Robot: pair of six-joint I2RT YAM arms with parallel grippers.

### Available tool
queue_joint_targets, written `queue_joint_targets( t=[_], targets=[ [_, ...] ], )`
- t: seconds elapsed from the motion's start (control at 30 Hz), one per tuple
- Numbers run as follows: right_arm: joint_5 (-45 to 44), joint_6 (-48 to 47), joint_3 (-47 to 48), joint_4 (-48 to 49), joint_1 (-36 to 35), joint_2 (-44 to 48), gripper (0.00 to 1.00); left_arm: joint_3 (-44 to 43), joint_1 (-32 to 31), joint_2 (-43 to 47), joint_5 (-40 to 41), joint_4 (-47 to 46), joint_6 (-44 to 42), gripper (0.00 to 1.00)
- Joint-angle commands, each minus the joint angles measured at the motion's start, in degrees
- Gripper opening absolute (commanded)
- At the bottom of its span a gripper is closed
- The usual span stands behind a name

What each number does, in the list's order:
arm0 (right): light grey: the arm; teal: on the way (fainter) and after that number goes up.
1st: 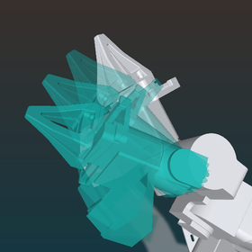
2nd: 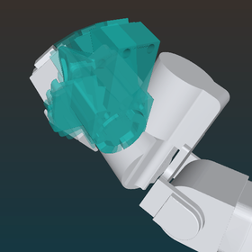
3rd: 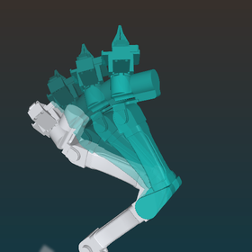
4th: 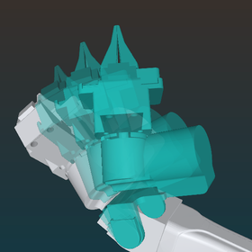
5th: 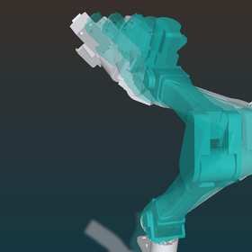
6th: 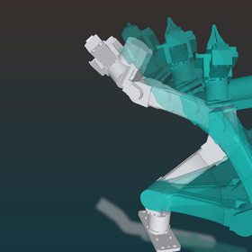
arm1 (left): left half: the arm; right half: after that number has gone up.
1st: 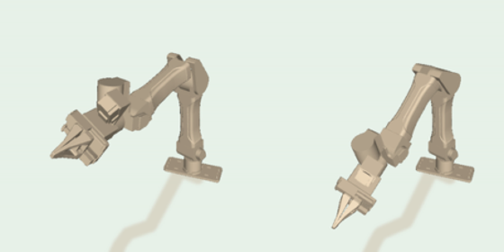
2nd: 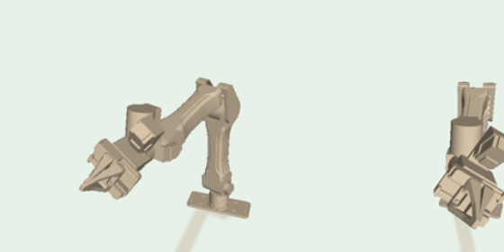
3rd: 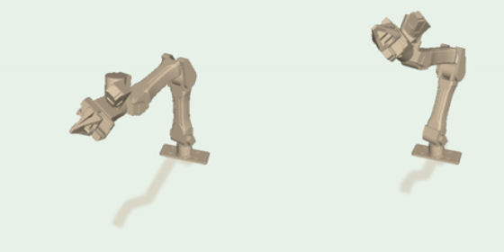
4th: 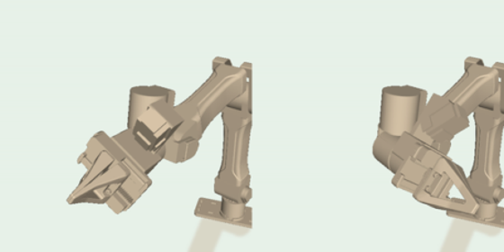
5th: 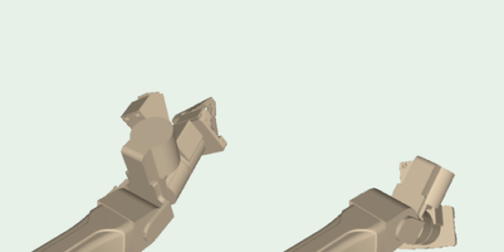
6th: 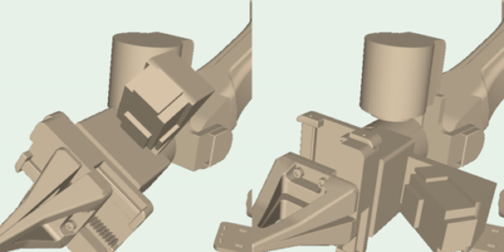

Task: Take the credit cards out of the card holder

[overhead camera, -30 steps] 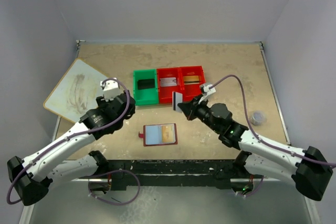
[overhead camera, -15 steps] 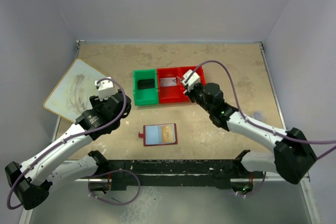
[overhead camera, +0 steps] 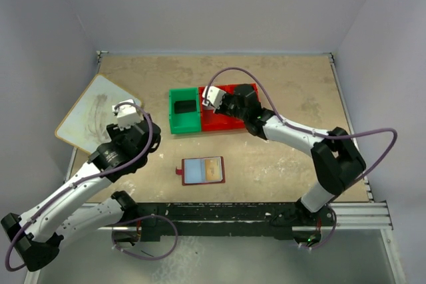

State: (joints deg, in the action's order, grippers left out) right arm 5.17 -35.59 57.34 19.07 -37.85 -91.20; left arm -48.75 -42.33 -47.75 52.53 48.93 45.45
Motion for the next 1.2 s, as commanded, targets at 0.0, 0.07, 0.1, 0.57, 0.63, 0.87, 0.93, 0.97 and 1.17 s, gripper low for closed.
queue_joint_targets(
  t=[0.0,0.07,0.1,0.57,0.63,0.87,0.93,0.97,1.17],
  targets=[
    [-1.99,-6.28,6.36,-3.4,0.21,-4.45,0.0,-1.52,0.36,2.67,1.72,-0.61,0.52,0.76],
    [-2.96,-6.86,8.13,-4.34,0.17,-6.88,0.0,-1.33,0.33,3.3,1.63,-0.82,0.37,0.76],
    [-3.27,-7.21,9.28,-4.82,0.21,-8.1,0.0,-1.25,0.32,3.51,1.54,-0.89,0.3,0.76],
    [-9.84,-11.18,24.38,-14.25,0.21,-23.45,0.0,-1.43,0.31,3.18,-0.09,-1.36,-0.74,0.76],
    [-10.41,-11.88,25.42,-14.63,0.16,-24.58,0.0,-1.34,0.33,3.21,-0.15,-1.48,-0.88,0.76],
    [-10.12,-13.2,27.23,-15.17,0.3,-28.29,0.04,-1.41,0.37,3.02,0.26,-1.55,-1.09,0.76],
    [-11.1,-13.66,27.21,-13.99,0.26,-29.18,0.04,-1.41,0.32,2.94,0.3,-1.55,-1.07,0.76],
    [-11.47,-13.92,27.14,-13.48,0.21,-29.48,0.06,-1.4,0.31,2.92,0.29,-1.42,-1.07,0.76],
    [-11.14,-15.09,26.67,-12.83,0.25,-30.26,0.19,-1.4,0.33,3.1,0.33,-1.45,-1.07,0.76]
  ],
)
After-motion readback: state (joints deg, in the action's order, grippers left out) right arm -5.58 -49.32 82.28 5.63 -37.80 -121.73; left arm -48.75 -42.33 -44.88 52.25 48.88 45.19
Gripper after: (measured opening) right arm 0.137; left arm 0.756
